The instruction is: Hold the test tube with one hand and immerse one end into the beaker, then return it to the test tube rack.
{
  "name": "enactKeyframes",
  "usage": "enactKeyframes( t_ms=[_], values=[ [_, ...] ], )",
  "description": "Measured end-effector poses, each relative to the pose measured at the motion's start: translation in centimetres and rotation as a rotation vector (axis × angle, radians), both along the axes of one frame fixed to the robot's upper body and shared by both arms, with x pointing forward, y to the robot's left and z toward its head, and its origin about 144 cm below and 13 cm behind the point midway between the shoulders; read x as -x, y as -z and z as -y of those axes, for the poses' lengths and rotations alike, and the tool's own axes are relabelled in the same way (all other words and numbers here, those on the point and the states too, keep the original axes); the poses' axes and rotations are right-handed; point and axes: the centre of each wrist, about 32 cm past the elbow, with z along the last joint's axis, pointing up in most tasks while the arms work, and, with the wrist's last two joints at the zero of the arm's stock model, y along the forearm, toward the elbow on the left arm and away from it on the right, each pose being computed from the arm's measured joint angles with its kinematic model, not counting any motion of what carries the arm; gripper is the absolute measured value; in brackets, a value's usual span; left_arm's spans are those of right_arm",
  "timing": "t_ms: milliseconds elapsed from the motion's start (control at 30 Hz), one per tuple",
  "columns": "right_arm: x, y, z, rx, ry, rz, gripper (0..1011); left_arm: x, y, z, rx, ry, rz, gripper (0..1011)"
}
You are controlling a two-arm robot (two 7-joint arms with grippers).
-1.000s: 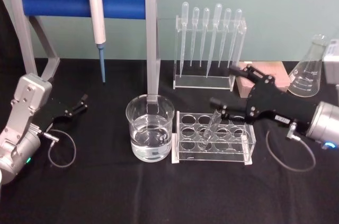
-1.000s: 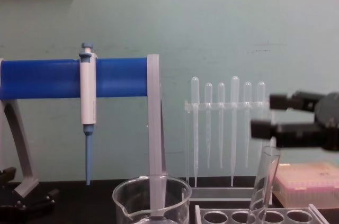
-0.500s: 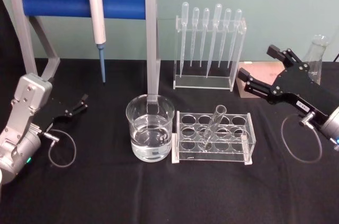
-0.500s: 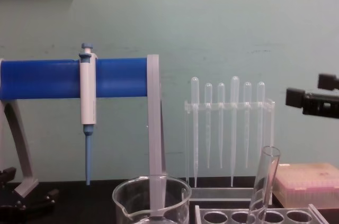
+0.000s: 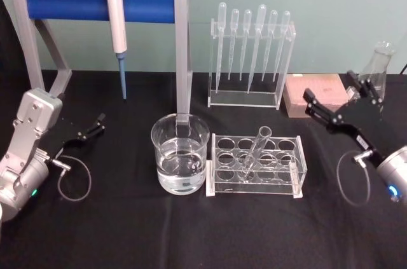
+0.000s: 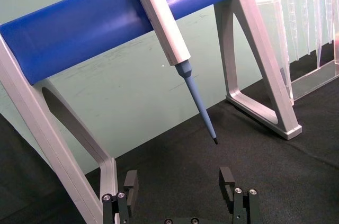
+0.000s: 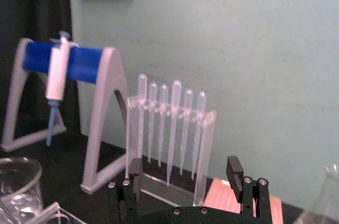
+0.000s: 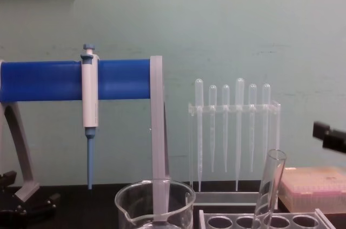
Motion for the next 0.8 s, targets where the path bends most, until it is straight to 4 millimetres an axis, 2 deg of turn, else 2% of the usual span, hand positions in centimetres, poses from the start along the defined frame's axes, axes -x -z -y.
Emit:
enactKeyframes(
  t_ms=[167,800],
  values=[
    [0.2,1.4,-0.6,0.013,0.031,-0.032,1003,0.0,0.0,0.0,0.000,0.000,0.000,1000],
    [0.3,2.0,-0.5,0.018,0.024,-0.053,1002,0.0,0.0,0.0,0.000,0.000,0.000,1000]
  ],
)
